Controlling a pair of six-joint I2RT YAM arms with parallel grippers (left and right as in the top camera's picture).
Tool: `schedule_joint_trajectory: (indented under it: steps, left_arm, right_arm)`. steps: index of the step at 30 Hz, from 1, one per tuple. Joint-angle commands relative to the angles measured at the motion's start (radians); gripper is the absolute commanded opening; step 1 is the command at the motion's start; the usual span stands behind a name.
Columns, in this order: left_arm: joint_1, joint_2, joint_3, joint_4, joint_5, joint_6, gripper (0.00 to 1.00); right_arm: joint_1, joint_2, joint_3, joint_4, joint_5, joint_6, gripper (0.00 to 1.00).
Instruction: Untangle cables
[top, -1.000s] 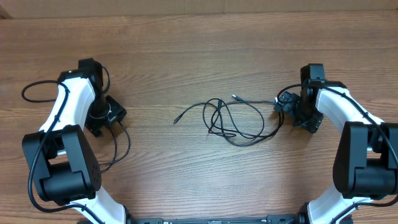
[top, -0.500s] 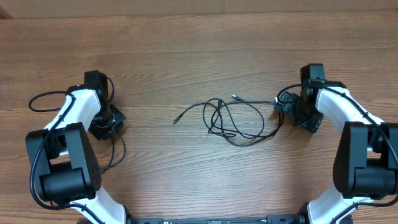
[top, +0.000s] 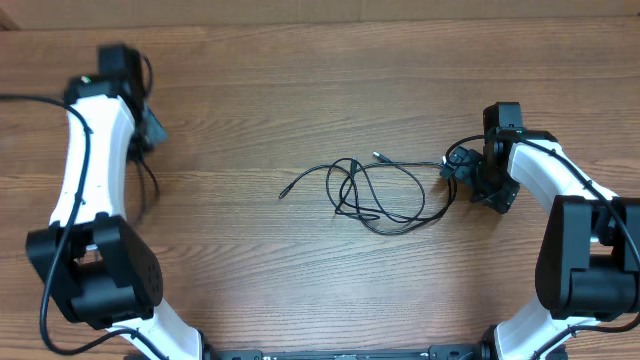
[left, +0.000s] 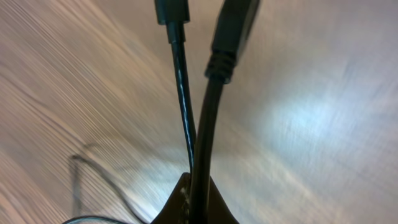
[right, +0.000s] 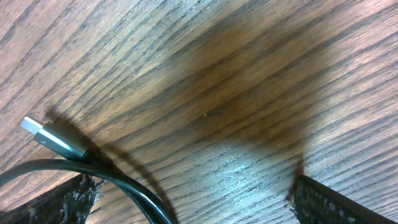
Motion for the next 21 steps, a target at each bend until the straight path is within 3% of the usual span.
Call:
schedule_joint_trajectory:
  steps: [1,5,9,14,21]
  left_arm:
    - [0.001,-0.013,0.096,0.043,-0.224,0.075,0.04]
    - [0.013,-0.005,0.095,0.205,-0.317,0.34,0.04]
    - [0.063,0.017,0.095,0.254,-0.258,0.344,0.04]
    - [0.138,0.085,0.095,0.231,-0.173,0.26,0.04]
    - [0.227,0.282,0.095,0.228,-0.171,0.258,0.04]
  right_arm:
    - [-0.003,0.007,-0.02,0.013,-0.043,0.003,1.0]
    - [-0.003,0.007,-0.02,0.013,-0.043,0.004,1.0]
    - [-0.003,0.007,-0.02,0.013,-0.043,0.004,1.0]
    - [-0.003,0.007,-0.02,0.016,-0.043,0.004,1.0]
    - [-0.003,0.007,-0.044,0.049,-0.043,0.004,1.0]
